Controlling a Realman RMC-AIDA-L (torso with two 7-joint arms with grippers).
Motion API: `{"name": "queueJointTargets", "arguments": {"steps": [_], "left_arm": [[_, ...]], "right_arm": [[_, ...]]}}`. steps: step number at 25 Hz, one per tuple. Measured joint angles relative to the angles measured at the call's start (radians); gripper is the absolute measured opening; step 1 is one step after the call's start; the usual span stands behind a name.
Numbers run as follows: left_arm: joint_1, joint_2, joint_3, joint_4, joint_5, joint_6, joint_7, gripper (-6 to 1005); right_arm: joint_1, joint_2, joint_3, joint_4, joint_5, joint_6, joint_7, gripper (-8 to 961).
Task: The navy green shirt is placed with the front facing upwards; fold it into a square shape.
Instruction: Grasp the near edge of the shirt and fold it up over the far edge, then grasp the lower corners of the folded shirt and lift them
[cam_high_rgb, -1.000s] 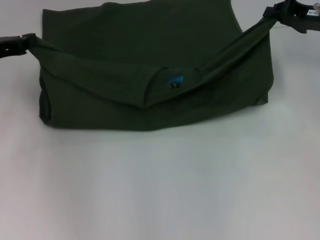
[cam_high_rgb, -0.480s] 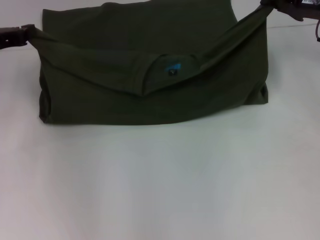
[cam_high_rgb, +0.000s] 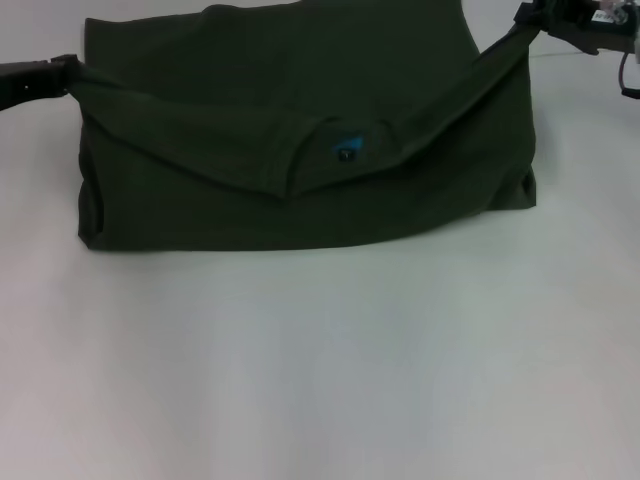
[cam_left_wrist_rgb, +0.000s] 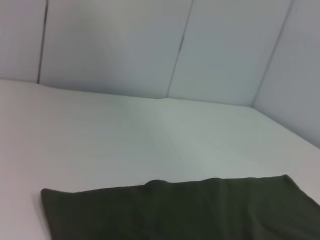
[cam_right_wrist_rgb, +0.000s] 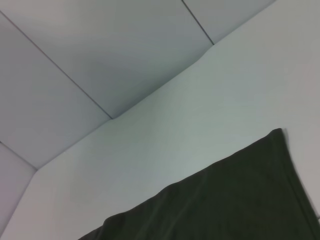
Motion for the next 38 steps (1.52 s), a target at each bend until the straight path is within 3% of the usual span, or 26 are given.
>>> {"name": "queueJointTargets", "arguments": {"steps": [8,13,20,24,30,38], "left_arm": [[0.009,-0.062,0.009,-0.014,0.0,-0.092,0.027,16],[0.012,-0.098,0.022,-0.025,0.0,-0.097,0.097,96],[0.01,-0.112,0.097,-0.027,0.0,-0.144,0.103,239],[0.012,-0.133,0.146,-0.046,0.0,-0.236,0.103,425],[0.015,-0.148,0.175,-0.075,-0.02,-0.341,0.103,667],[0.04,-0.144,0.173,-0.142,-0.088,-0.289,0.1,755]], "right_arm": [[0.004,0.029,0.0,0.003,0.059,0.035,-0.045,101],[0.012,0.045,-0.004,0.014,0.073,0.049,-0.076,138],[0.03,0.049,-0.041,0.027,0.074,0.05,-0.079,291],[0.032,0.051,-0.047,0.026,0.075,0.056,-0.079,520],[0.031,0.048,-0.05,0.019,0.075,0.054,-0.08,562],[0.028,0.043,-0.052,0.018,0.075,0.048,-0.094,573]]}}
